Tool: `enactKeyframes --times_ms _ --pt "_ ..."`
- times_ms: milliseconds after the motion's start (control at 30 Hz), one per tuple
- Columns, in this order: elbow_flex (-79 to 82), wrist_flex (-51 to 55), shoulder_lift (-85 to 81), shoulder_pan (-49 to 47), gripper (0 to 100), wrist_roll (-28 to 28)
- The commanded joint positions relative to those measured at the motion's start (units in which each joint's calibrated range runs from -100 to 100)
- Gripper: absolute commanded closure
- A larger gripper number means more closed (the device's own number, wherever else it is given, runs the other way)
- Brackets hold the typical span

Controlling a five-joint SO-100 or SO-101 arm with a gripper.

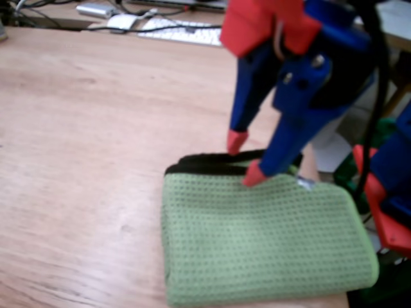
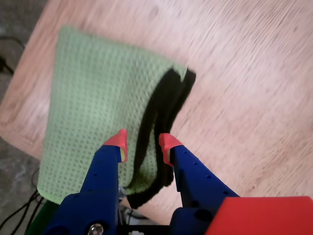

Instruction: Clean the table

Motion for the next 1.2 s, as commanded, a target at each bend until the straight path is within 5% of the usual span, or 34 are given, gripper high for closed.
enactKeyframes --times_ms 0,267,467,867,967,1167 --pt "-2.65 -3.32 0.22 -6.21 85 0.54" --pt "-10.2 -2.33 -10.07 -4.01 83 2.59" --pt "-16.24 13.76 -9.81 -4.01 58 1.9" --pt "-13.22 9.74 6.82 10.88 58 -1.47" --pt "-12.84 1.45 10.68 10.88 58 -1.42" --pt "-13.59 0.95 22.52 9.35 58 -1.42"
